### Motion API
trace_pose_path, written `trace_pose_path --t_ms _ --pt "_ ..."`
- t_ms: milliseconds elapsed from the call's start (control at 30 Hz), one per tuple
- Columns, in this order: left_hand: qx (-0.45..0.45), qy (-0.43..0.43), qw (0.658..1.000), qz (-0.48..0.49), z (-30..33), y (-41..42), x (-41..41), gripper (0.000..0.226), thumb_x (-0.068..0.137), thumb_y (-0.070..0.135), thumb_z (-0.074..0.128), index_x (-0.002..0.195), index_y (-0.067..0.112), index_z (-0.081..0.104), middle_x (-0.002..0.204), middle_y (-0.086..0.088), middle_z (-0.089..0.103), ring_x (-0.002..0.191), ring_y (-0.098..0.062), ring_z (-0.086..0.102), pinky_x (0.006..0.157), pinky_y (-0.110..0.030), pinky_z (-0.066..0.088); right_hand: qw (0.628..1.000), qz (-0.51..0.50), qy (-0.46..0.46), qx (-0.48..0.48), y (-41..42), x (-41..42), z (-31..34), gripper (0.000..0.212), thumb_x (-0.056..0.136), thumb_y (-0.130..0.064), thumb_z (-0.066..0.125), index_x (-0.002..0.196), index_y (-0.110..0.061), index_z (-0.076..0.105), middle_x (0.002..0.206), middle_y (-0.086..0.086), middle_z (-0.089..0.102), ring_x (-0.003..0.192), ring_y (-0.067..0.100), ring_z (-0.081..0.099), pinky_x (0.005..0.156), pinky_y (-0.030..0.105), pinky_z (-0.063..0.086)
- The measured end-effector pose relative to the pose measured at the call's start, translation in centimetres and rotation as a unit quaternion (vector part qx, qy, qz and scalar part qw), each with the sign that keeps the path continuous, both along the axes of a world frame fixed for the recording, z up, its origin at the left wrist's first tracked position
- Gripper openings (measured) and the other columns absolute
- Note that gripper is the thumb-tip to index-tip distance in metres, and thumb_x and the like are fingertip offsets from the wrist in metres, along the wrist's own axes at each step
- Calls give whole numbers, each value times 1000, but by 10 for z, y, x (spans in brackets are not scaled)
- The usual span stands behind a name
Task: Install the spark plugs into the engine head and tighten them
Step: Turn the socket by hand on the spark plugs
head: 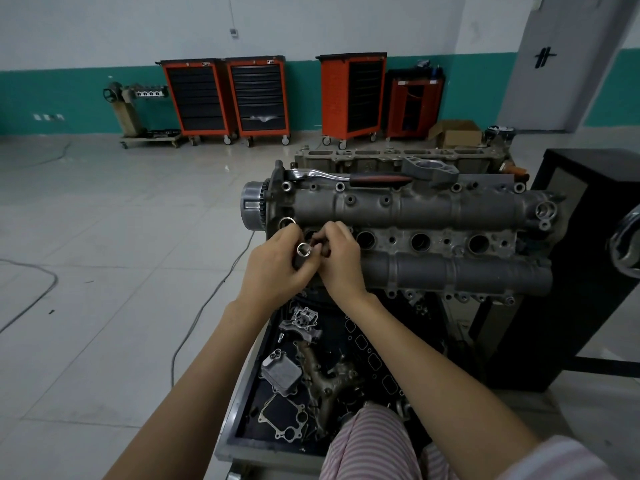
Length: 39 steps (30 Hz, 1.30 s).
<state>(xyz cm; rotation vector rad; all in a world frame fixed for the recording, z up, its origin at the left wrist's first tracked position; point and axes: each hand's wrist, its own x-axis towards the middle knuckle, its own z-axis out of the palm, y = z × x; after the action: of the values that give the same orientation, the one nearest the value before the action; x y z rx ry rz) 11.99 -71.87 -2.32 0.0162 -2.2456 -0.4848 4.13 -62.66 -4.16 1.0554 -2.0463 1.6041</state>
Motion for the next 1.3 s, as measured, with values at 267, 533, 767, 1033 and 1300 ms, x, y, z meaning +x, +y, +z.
trace_pose_path --t_ms 267,533,767,1033,1300 --pt "3 28 999 33 4 6 -5 44 84 22 68 61 14 31 52 4 33 46 -19 35 45 -29 26 997 33 41 61 5 0 -2 39 79 -3 65 116 -2 53 118 9 51 102 18 54 89 24 44" --pt "12 14 1000 15 0 1 0 25 82 25 54 75 16 32 58 13 33 51 -11 33 45 -13 24 994 27 76 68 5 -2 -4 22 83 1 58 105 1 62 104 13 62 93 21 58 82 22 43" --pt "28 3 999 25 3 3 -4 44 86 28 64 64 14 29 50 8 30 47 -14 33 45 -26 26 1000 -9 8 5 -2 3 -2 12 80 -5 61 84 -3 50 87 3 46 71 15 46 62 30 41" --pt "45 22 998 33 5 5 -5 51 85 22 67 58 24 24 47 10 27 44 -10 29 43 -24 22 993 45 74 79 5 -2 -5 36 85 -2 58 122 -2 55 121 11 58 110 20 54 94 26 42" --pt "31 5 1000 -3 2 2 1 32 78 45 46 67 18 33 52 9 36 48 -8 38 44 -16 25 1000 -22 -20 6 -4 4 2 20 71 -29 42 76 -10 44 78 1 45 64 3 37 56 23 33"
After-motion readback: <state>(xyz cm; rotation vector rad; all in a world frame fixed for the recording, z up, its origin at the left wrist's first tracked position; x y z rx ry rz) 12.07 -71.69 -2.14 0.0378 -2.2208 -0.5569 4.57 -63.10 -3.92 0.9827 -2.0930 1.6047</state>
